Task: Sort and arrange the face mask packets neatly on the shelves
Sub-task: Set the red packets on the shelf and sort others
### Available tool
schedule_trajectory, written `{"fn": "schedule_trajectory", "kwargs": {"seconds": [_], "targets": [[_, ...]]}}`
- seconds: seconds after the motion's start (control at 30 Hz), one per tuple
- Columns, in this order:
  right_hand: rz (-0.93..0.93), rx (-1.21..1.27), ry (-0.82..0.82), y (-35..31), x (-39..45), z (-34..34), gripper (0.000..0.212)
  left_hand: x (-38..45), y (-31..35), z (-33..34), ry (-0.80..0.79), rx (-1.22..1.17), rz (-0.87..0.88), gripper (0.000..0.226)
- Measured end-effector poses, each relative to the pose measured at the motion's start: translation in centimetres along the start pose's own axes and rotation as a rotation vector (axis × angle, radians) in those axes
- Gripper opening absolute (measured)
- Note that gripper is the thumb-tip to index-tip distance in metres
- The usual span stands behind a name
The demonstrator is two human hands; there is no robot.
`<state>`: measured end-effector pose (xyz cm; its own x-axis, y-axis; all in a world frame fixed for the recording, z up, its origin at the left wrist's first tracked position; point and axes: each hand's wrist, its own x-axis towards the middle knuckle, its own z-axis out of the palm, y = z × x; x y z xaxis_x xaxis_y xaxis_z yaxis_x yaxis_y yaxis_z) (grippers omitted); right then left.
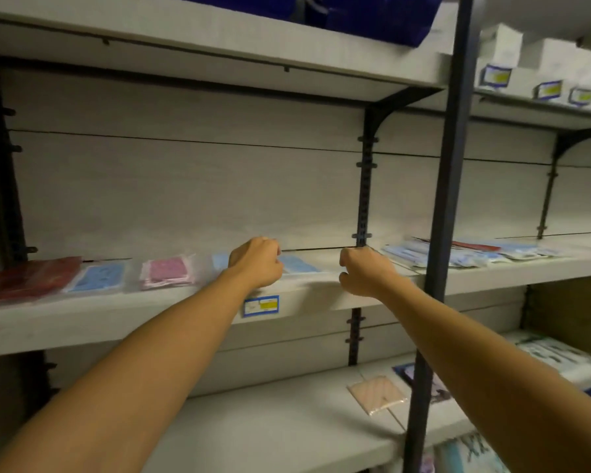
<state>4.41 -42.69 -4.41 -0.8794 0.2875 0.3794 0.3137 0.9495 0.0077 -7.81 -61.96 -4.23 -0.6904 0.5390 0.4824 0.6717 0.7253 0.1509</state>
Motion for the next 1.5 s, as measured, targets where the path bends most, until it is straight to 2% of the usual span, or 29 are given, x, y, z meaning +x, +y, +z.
{"fn": "schedule_trajectory", "kwargs": {"seconds": [0.33, 0.6, 1.03, 1.17, 1.3, 1.4, 1.5], "targets": [[0.077, 0.024, -0.039, 14.9, -3.9, 0.3, 0.024, 1.8, 15.3, 4.7, -0.036, -0.055, 0.127, 0.036], [0.15, -0.002, 0.004, 23.3, -4.1, 0.5, 0.029, 6.2, 22.8, 7.2, -0.006, -0.064, 0.209, 0.036], [0.251, -0.083, -0.011, 32.4, -1.7, 1.2, 0.023, 11.6, 26.1, 10.3, -0.068, -0.007, 0.181, 0.029], [0.235, -0.081, -0.017, 34.9, -1.1, 1.8, 0.024, 12.3, 27.6, 10.3, -0.071, -0.003, 0.129, 0.026], [0.201, -0.069, 0.004, 37.5, -0.4, 1.6, 0.016, 12.3, 28.7, 10.0, -0.069, 0.043, 0.057, 0.011], [0.151, -0.088, -0.003, 39.3, -0.3, 1.3, 0.01, 11.6, 29.4, 9.8, -0.057, 0.097, -0.027, 0.012], [0.106, -0.062, -0.003, 41.6, -0.3, 1.1, 0.017, 10.4, 30.6, 9.4, -0.076, 0.163, -0.104, 0.016]]}}
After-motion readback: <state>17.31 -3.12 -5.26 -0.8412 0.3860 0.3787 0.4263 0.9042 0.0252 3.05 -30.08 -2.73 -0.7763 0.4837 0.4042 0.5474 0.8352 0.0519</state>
